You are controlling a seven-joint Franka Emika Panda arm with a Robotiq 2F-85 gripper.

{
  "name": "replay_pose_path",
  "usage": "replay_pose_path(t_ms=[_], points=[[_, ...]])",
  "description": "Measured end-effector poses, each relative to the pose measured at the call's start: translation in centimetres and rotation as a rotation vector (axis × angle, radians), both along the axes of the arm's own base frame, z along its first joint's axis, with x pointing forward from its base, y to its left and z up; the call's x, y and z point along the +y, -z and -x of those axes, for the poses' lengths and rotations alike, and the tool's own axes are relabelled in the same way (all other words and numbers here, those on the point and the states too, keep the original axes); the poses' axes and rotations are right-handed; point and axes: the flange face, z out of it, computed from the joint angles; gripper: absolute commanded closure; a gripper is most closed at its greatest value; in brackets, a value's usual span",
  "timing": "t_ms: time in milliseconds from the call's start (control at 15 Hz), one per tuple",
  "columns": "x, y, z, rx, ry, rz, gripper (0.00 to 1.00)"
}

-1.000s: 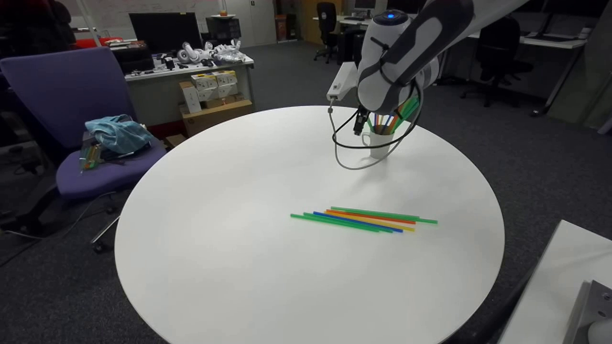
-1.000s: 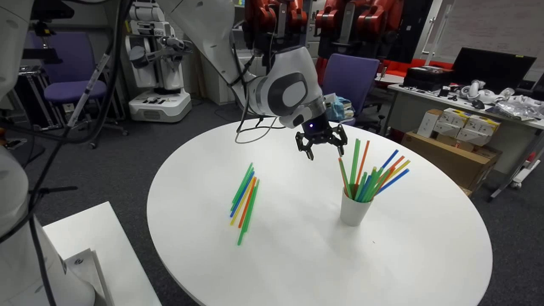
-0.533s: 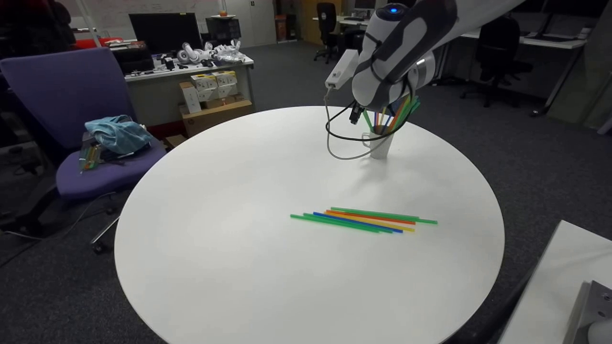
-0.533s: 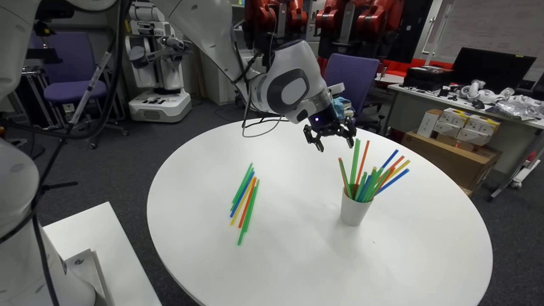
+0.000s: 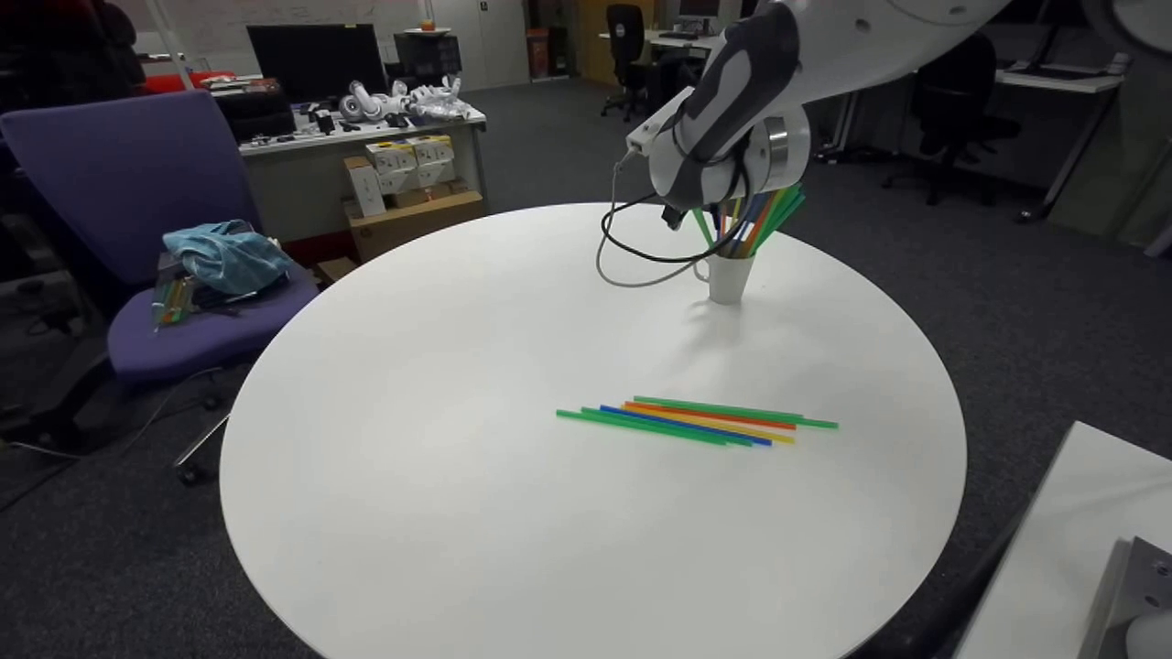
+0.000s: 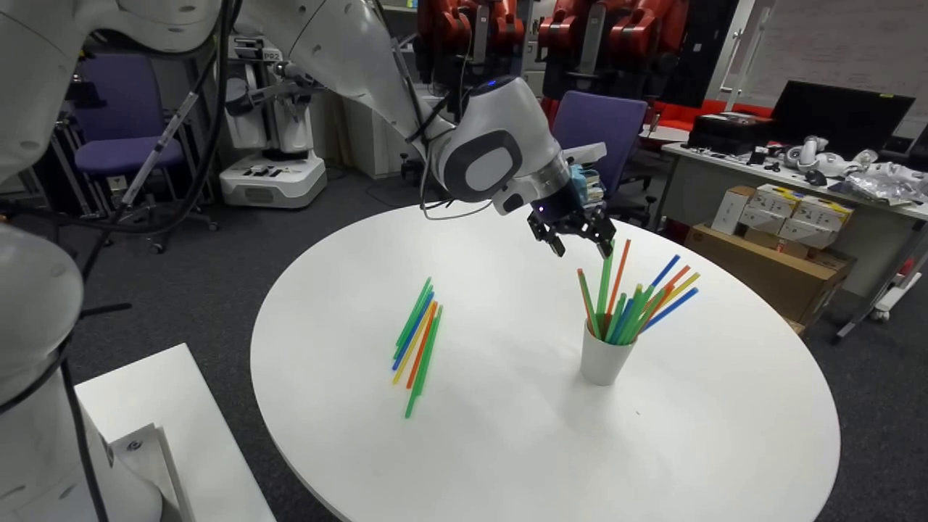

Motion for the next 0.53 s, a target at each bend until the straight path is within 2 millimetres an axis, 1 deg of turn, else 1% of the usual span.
replay_pose_path(t_ms=[200,533], points=[[-0.21,0.69,-0.14,-0.013,0.034,-0.002,0.00],[0.59,1.04,-0.93,-0.016,0.017,-0.005,0.00]])
